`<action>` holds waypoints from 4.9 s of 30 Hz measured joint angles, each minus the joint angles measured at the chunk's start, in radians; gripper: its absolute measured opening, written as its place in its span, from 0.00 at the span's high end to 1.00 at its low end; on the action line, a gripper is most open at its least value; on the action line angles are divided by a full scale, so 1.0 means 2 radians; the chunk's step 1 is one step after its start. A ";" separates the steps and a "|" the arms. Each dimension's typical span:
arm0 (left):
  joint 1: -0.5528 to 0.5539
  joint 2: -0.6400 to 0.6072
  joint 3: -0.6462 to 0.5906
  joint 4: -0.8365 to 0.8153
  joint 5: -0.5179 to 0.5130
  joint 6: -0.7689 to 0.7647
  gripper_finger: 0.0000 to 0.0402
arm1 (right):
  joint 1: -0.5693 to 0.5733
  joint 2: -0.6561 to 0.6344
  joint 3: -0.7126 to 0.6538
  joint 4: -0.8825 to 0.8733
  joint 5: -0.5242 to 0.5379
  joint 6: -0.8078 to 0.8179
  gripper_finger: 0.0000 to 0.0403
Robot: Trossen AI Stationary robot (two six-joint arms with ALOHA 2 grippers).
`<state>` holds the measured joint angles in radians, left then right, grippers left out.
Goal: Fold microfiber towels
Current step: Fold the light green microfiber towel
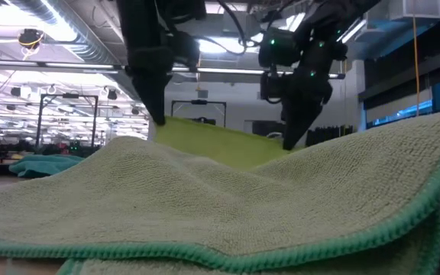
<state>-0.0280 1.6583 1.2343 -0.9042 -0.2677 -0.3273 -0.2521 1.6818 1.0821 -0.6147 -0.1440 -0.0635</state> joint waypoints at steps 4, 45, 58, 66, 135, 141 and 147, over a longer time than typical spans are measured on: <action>0.009 0.000 -0.018 0.013 0.012 0.006 1.00 | -0.007 0.007 0.000 0.019 0.001 -0.007 1.00; -0.033 -0.064 -0.039 0.027 -0.031 0.020 0.80 | 0.104 -0.200 -0.190 0.063 -0.019 0.270 0.58; -0.042 -0.060 -0.085 0.155 0.013 0.015 0.81 | 0.187 -0.204 -0.281 0.212 0.073 0.359 0.63; -0.054 -0.060 -0.189 0.304 0.050 -0.006 0.81 | 0.198 -0.200 -0.281 0.212 0.112 0.381 0.64; -0.060 0.020 -0.221 0.368 0.039 -0.033 0.81 | 0.195 -0.162 -0.280 0.174 0.001 0.342 0.95; -0.060 0.020 -0.221 0.368 0.039 -0.033 0.81 | 0.195 -0.162 -0.280 0.174 -0.043 0.341 0.92; -0.060 0.021 -0.221 0.368 0.039 -0.033 0.81 | 0.179 -0.162 -0.280 0.176 -0.029 0.344 0.84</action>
<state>-0.1490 1.6995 0.7915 -0.1673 -0.1890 -0.3935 0.1062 1.3579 0.5223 -0.2636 -0.2017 0.6242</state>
